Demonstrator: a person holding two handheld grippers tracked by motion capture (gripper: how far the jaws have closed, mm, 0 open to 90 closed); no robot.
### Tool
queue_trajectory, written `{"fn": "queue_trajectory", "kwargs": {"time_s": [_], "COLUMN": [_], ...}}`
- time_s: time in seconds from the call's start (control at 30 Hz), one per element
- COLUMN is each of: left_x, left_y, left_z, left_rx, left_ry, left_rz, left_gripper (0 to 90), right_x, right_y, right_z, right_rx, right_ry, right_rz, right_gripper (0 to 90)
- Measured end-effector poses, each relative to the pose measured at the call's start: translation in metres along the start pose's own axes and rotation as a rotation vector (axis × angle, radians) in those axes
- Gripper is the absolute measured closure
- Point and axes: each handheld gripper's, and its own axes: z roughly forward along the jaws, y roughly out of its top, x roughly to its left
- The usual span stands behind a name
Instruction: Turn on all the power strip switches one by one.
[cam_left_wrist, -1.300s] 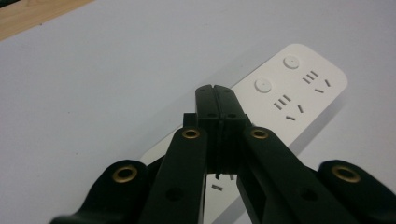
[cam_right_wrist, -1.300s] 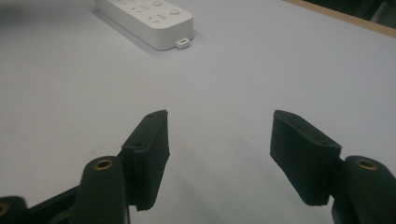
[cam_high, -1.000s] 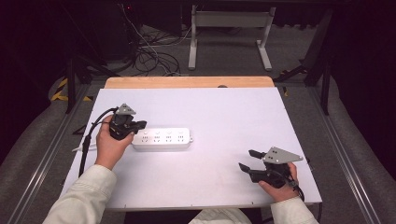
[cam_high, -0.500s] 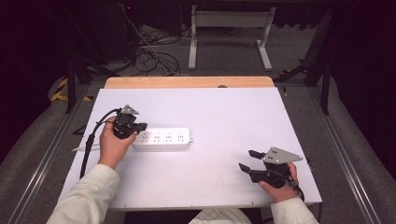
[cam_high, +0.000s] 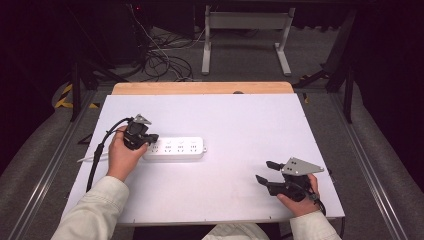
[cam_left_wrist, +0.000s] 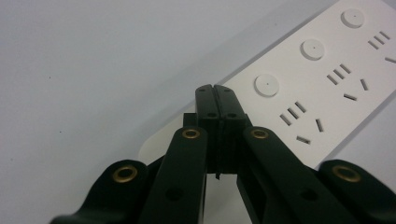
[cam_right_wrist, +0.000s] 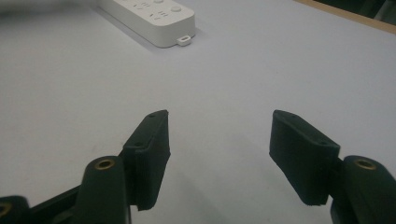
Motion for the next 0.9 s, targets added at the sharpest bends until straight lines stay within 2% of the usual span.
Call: {"fn": "queue_trajectory", "kwargs": {"time_s": [0.5, 0.7, 0.9], "left_x": [-0.0002, 0.0000, -0.0036], "left_y": [-0.0016, -0.0026, -0.0028], "left_z": [0.0007, 0.0010, 0.0018], "left_rx": [-0.008, -0.008, -0.009], "left_ry": [0.008, 0.006, 0.032], "left_rz": [-0.005, 0.004, 0.023], "left_gripper": [89.8, 89.8, 89.8], "right_x": [0.0002, 0.0006, 0.0008], "right_y": [-0.0003, -0.0002, -0.0003], "right_z": [-0.0004, -0.0008, -0.0007], "right_rx": [0.000, 0.002, 0.002], "right_ry": [0.000, 0.000, 0.000], "right_rz": [0.001, 0.000, -0.001], "right_gripper": [38.4, 38.4, 38.4]}}
